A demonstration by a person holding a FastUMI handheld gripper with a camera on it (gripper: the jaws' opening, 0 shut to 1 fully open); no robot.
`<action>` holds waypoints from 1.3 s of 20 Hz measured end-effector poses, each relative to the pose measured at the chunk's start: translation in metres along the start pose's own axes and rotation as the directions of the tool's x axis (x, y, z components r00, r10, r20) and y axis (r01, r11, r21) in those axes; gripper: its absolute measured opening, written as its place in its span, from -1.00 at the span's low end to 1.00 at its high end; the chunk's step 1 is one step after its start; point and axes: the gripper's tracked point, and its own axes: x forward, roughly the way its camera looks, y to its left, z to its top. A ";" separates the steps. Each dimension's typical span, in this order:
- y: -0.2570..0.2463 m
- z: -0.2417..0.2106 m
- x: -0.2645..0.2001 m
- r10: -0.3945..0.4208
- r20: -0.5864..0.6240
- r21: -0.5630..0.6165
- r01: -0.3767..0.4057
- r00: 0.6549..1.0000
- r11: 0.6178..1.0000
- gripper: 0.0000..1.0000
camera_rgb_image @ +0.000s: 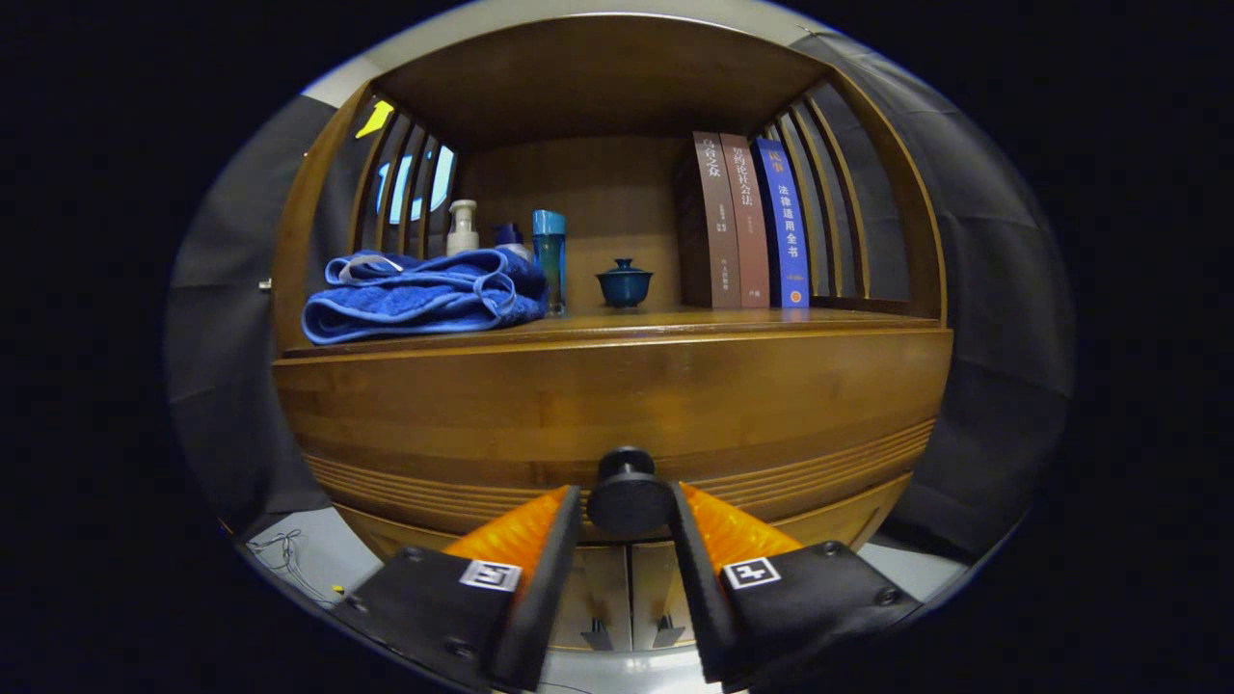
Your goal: Pull open the drawer, take out the items inside it, and place them on the countertop above the cabinet.
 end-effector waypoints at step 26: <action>-0.015 -0.023 -0.145 -0.019 -0.026 0.000 0.019 0.999 1.000 -0.43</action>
